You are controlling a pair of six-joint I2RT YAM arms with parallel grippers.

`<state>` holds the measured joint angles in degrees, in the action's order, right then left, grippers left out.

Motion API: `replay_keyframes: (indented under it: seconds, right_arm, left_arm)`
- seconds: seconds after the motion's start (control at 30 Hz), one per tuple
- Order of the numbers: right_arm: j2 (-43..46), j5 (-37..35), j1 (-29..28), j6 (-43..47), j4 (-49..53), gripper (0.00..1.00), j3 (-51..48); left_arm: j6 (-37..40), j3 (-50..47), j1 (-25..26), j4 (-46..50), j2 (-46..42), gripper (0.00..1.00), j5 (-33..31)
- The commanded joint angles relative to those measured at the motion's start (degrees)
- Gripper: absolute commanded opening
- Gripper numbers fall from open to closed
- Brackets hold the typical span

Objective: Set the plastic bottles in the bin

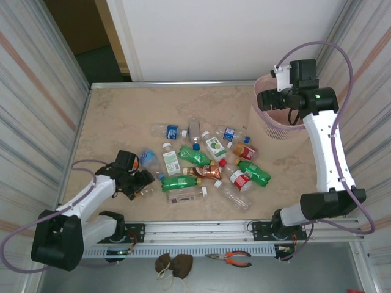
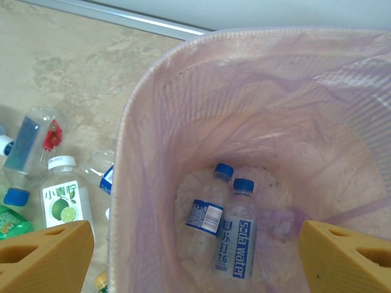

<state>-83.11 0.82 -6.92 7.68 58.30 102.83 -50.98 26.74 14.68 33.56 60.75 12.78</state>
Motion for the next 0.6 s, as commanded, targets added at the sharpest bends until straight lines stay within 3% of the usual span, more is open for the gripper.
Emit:
replay_keyframes:
  seconds: [0.0,0.33,0.57]
  right_arm:
    - [1.5,-1.7,-1.0,-1.4,0.2,0.86,-0.2]
    - [1.7,-2.9,-2.3,-1.7,0.4,0.86,0.4]
    - [2.3,-3.6,-3.4,-1.1,0.0,0.85,1.0]
  left_arm:
    - [2.1,0.3,0.2,4.1,-0.6,0.72,-2.0]
    - [3.7,1.9,2.3,4.5,0.6,0.68,-2.6]
    - [5.4,4.9,2.2,5.8,-3.8,0.62,-3.8]
